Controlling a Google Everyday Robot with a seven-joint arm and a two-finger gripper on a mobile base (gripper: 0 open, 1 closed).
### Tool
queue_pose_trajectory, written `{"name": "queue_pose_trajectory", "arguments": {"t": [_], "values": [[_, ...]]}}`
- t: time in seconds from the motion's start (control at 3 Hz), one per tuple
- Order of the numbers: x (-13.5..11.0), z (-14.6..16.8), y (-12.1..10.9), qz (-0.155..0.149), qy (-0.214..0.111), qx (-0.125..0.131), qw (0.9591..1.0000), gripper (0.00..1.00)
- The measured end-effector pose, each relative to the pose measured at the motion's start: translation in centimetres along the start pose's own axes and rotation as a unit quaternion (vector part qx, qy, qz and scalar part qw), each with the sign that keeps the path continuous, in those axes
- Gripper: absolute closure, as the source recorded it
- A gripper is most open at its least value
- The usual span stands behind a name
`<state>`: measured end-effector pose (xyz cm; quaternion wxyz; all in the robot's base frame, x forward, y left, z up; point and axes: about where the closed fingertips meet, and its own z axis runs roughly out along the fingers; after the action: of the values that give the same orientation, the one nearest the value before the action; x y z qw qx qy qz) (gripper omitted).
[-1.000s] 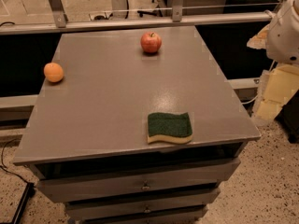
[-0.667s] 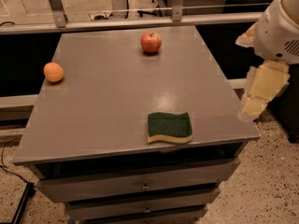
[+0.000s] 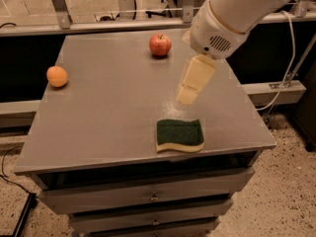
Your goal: Move orange near apple
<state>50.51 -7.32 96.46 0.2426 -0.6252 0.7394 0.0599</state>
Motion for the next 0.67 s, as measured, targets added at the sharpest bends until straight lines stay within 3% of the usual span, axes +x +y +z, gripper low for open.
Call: {"name": "queue_pose_trajectory", "arguments": {"t": [0.67], "values": [[-14.1,8.9,-2.7,0.004,-0.099,-0.036,0.9944,0.00]]}}
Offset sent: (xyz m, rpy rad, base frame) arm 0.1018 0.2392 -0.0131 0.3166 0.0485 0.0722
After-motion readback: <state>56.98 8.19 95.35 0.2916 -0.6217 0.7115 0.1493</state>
